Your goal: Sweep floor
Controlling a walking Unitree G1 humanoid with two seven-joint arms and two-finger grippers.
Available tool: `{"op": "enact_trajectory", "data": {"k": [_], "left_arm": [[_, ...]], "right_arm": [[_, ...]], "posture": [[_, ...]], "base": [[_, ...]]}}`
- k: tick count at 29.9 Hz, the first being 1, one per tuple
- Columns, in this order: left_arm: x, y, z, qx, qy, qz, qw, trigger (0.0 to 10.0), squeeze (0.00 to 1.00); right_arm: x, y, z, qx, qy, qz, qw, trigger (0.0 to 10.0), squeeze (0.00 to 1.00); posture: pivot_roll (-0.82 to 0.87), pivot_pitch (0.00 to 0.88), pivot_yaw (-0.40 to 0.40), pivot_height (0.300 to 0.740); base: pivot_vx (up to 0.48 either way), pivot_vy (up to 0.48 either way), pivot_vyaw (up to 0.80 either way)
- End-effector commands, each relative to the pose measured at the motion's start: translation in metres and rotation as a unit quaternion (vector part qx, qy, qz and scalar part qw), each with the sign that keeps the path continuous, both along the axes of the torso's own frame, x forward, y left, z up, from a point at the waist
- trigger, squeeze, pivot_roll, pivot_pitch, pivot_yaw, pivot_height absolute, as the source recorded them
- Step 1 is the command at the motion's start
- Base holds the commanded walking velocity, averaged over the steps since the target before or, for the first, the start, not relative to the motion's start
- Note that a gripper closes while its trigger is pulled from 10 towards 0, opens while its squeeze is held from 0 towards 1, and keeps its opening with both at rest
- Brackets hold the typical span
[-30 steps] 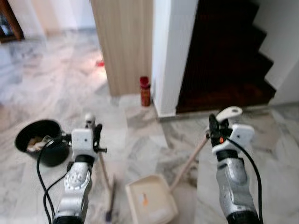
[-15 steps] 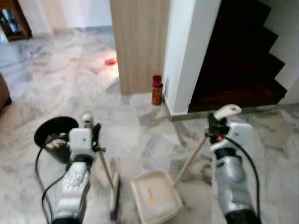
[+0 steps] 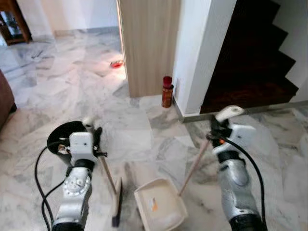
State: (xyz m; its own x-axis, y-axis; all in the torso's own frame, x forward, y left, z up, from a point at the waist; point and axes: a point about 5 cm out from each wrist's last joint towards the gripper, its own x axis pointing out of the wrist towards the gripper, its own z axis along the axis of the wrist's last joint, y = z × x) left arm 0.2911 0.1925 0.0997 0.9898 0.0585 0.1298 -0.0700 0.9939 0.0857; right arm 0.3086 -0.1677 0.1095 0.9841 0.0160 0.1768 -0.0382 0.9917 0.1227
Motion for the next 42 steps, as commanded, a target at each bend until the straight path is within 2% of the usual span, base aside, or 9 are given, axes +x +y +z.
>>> {"op": "enact_trajectory", "data": {"k": [1,42], "left_arm": [[0.0028,-0.0033,0.0107,0.011,-0.023,-0.006,1.0,10.0,0.0],[0.0044,-0.0043,0.0128,0.01,-0.03,-0.003,0.999,10.0,0.0]], "right_arm": [[0.0006,-0.0068,0.0095,0.014,-0.023,-0.013,1.0,10.0,0.0],[0.0027,-0.0066,0.0109,0.013,-0.022,-0.008,1.0,10.0,0.0]], "posture": [[-0.02,0.0,0.022,0.74],[0.0,0.0,0.01,0.74]], "base": [[0.0,0.319,0.0],[0.0,0.318,0.0]]}}
